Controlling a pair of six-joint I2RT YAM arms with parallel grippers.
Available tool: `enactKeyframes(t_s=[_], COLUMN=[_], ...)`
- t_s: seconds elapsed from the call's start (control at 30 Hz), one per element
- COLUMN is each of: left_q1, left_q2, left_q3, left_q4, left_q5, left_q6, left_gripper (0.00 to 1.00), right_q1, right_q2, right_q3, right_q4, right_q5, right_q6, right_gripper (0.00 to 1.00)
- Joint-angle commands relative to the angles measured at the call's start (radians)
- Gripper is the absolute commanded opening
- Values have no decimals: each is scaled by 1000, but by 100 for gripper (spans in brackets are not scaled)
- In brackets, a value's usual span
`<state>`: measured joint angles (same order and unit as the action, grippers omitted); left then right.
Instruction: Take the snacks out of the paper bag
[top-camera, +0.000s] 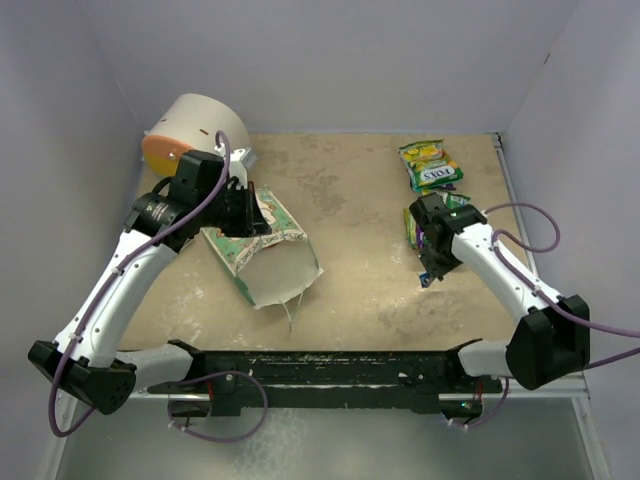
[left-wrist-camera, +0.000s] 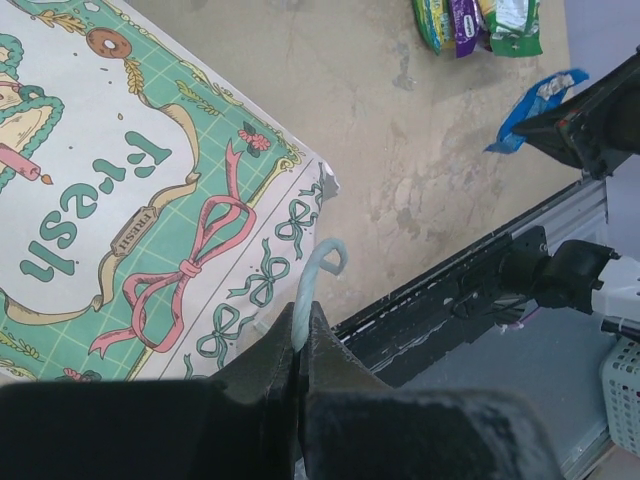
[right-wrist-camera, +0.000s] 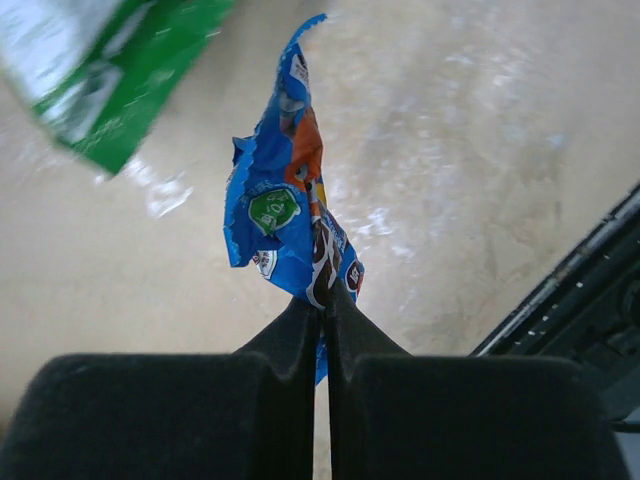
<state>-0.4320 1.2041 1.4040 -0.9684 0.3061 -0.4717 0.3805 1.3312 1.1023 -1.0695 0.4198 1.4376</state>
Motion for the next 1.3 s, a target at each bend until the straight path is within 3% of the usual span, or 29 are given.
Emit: enactKeyframes(t_s=[0.0, 0.17, 0.4, 0.47, 0.57, 0.73, 0.8, 0.9, 0.97, 1.1, 1.17, 1.27], left_q1=[9, 9, 10, 9, 10, 10, 10, 10, 9, 11, 10, 10], left_q2=[-12, -13, -16, -19, -21, -22, -19, -15, -9, -3, -5, -10], left_q3=[51, 49, 42, 38, 31, 29, 25, 19, 19, 11, 7, -1], left_q4=[17, 7, 13, 14, 14, 16, 21, 26, 28, 30, 34, 38], left_q5=[-5, -10, -12, -13, -15, -8, -1, 7, 10, 25, 31, 37], left_q6=[-12, -17, -30, -34, -36, -30, -27, -21, -17, -12, -12, -14], left_gripper=[0, 0, 0, 0, 0, 0, 0, 0, 0, 0, 0, 0], right_q1=[-94, -266, -323, -338, -359, -361, -361, -361, -359, -353, -295, -61], right_q2=[-25, 24, 85, 78, 56, -96, -183, -359, -449, -528, -525, -484], right_q3=[-79, -212, -210, -230, -244, -239, -255, -329, -373, -445, -480, -486], right_q4=[-80, 91, 192, 230, 242, 195, 249, 526, 729, 1062, 1181, 1280], right_q5=[65, -53, -89, -120, -146, -65, -40, -85, -226, -630, -824, -843], right_q6=[212, 176, 154, 155, 142, 57, -64, -405, -644, -924, -990, -1169], right_gripper=[0, 0, 1, 13, 41, 63, 64, 68, 70, 70, 69, 69])
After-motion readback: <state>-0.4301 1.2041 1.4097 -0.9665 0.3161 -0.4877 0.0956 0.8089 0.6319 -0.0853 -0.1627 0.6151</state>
